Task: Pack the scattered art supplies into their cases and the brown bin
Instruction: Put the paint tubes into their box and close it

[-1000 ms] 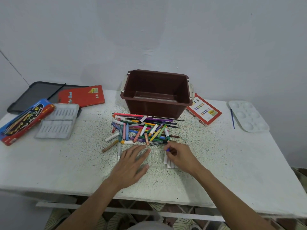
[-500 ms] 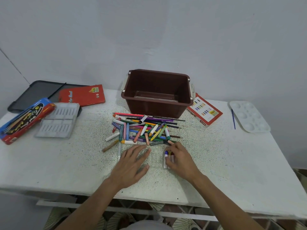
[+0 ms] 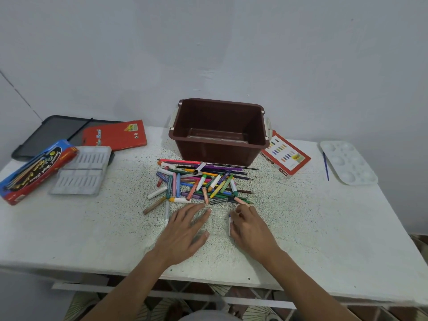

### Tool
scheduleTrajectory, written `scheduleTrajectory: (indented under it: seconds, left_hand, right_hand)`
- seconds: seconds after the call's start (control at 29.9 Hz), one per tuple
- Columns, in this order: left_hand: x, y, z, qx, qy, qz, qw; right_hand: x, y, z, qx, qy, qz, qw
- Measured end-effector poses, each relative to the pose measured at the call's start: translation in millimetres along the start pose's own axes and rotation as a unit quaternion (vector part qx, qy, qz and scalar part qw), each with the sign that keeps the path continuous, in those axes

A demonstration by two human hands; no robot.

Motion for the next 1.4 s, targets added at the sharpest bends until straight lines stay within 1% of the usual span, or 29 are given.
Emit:
scheduleTrajectory:
  seconds: [0.13, 0.23, 0.33, 0.4, 0.43, 0.5, 0.57, 0.63, 0.74, 0.84, 0.94, 1.04, 1.14, 1.2, 1.27, 1.34, 1.4]
  left_hand:
    - [-0.2, 0.0, 0.0, -0.004, -0.005, -0.003, 1.000]
    - [0.0, -1.2, -1.6, -0.019, -0.005, -0.006, 1.000]
    - [-0.4, 0.3, -2.3, -0.048, -0.006, 0.005, 0.999]
    - [-1.3, 5.1, -3.1, -0.058, -0.004, 0.033, 0.998]
    - [-1.7, 9.0, -5.3, -0.065, 0.006, 0.060, 0.996]
    - [-2.0, 20.2, -14.9, -0.097, 0.052, 0.123, 0.986]
    - [-1.5, 31.1, -27.7, -0.109, 0.115, 0.162, 0.974]
    - [-0.1, 37.6, -41.0, -0.069, 0.172, 0.176, 0.967]
    - [5.5, 34.7, -54.8, 0.004, 0.223, 0.131, 0.966]
    - [8.6, 33.8, -54.9, 0.034, 0.226, 0.098, 0.969]
    - [9.7, 37.6, -51.0, 0.049, 0.224, 0.096, 0.969]
    - [7.9, 39.3, -51.7, 0.054, 0.216, 0.115, 0.968]
    - [1.9, 43.7, -52.3, 0.044, 0.210, 0.161, 0.963]
    - [-2.2, 49.7, -48.3, 0.030, 0.198, 0.194, 0.960]
    - [-5.4, 57.4, -43.5, -0.011, 0.183, 0.218, 0.958]
    - [-5.8, 64.4, -38.1, -0.099, 0.163, 0.229, 0.954]
    - [-4.0, 70.5, -30.8, -0.226, 0.151, 0.230, 0.934]
  right_hand:
    - [-4.5, 4.3, 4.9, 0.049, -0.010, 0.025, 0.998]
    - [-13.1, 9.4, 8.9, 0.035, -0.013, 0.044, 0.998]
    - [-20.1, 5.4, 12.4, 0.025, -0.008, 0.029, 0.999]
    - [-22.7, 1.0, 13.6, 0.027, -0.001, 0.016, 1.000]
    - [-23.6, -0.6, 13.8, 0.030, 0.001, 0.011, 0.999]
    - [-25.1, -3.1, 14.6, 0.037, -0.004, 0.005, 0.999]
    - [-26.5, -4.5, 15.0, 0.041, -0.009, 0.008, 0.999]
    - [-27.5, -5.6, 14.0, 0.043, -0.008, 0.011, 0.999]
    - [-29.4, -7.8, 14.7, 0.045, -0.003, 0.016, 0.999]
    - [-31.3, -13.3, 16.8, 0.036, -0.004, 0.010, 0.999]
    - [-32.1, -17.9, 17.6, 0.023, -0.002, 0.002, 1.000]
    - [-32.9, -19.1, 17.8, 0.030, -0.007, -0.002, 1.000]
    - [-33.7, -18.6, 17.3, 0.030, -0.010, -0.002, 0.999]
    - [-33.3, -18.0, 17.2, 0.029, -0.012, -0.001, 0.999]
    - [-33.1, -17.9, 17.5, 0.027, -0.013, -0.001, 1.000]
    - [-33.7, -18.5, 17.8, 0.027, -0.015, -0.005, 1.000]
    - [-33.9, -18.5, 17.4, 0.026, -0.016, -0.006, 1.000]
Point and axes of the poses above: each hand's wrist, its own x-axis towards the middle knuckle, its own y-axis out of the back of the hand, z = x × y, the point moved 5 cm from there along x, towards the middle knuckle, and after that the axes turned 13 degrees about -z, right-handed, at the moved point
